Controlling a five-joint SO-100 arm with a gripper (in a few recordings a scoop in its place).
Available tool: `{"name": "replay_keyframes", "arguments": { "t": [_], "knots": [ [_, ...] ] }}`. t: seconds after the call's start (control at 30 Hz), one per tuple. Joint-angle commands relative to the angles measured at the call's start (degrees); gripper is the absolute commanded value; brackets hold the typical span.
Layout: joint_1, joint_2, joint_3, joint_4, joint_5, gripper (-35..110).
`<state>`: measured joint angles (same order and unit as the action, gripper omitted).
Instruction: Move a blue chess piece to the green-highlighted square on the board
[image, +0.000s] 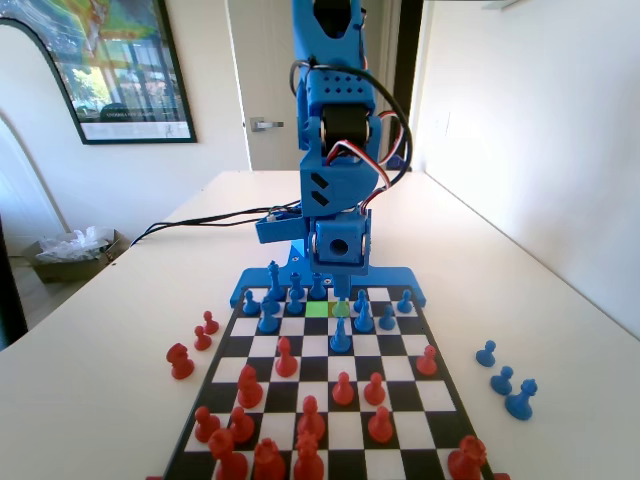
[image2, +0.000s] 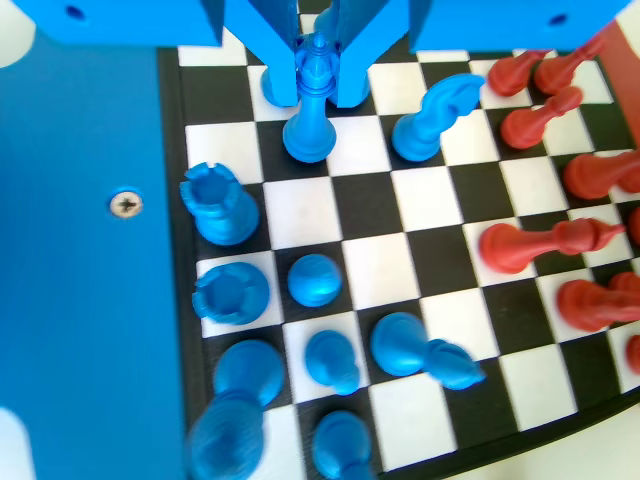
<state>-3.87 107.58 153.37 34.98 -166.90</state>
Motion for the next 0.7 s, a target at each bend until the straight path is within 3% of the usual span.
{"name": "replay_keyframes", "arguments": {
  "t": [0.0,0.4,0.67],
  "knots": [
    [0.44,3.08,-1.14,3.52,-13.36,1],
    [5.63,5.19,-8.79,14.06,-13.45,1],
    [10.02,5.19,-9.4,14.06,-15.91,1]
  ]
}}
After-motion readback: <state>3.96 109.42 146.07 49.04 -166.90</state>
